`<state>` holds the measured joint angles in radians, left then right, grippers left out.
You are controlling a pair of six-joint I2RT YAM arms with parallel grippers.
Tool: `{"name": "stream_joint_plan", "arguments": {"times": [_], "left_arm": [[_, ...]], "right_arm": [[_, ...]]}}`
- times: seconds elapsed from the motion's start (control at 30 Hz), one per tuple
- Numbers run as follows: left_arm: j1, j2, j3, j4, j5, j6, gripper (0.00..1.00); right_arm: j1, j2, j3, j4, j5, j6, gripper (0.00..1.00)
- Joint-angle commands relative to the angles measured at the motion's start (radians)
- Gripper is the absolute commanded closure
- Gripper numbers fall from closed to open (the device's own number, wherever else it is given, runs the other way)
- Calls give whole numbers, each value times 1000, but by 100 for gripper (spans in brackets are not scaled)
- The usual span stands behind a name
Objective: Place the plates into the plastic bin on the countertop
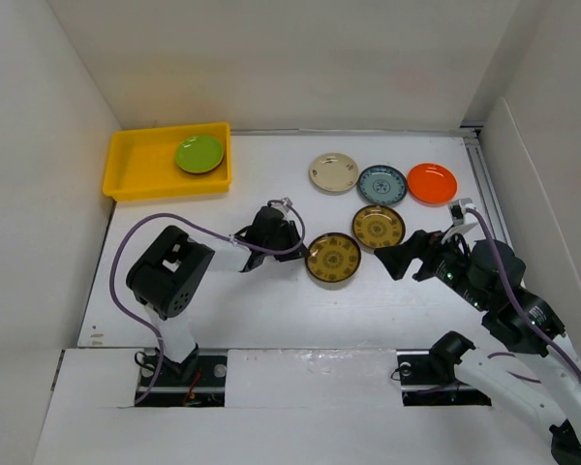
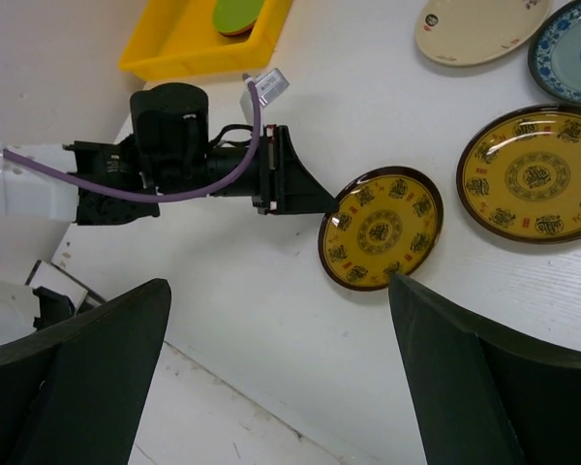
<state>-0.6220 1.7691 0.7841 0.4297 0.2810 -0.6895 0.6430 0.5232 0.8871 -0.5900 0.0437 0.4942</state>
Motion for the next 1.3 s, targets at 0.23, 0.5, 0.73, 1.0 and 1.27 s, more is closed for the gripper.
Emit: {"name": "stream_joint_plan", "arguments": {"times": [0.23, 0.5, 0.73, 1.0, 1.27], "left_arm": [[-8, -55, 36, -167, -70, 13, 100], [110, -272, 110, -377, -339, -106, 100], [356, -244, 291, -477, -375, -199, 100], [648, -25, 585, -497, -338, -283, 100], [740, 318, 1016, -641, -336, -223, 100]], "right_arm": [[1, 1, 6, 71, -21, 4, 0], [1, -9, 6, 61, -10, 4, 0], [1, -9, -4, 70, -21, 4, 0], [1, -9, -25, 70, -22, 4, 0], [1, -9, -43, 70, -54, 4, 0]]}}
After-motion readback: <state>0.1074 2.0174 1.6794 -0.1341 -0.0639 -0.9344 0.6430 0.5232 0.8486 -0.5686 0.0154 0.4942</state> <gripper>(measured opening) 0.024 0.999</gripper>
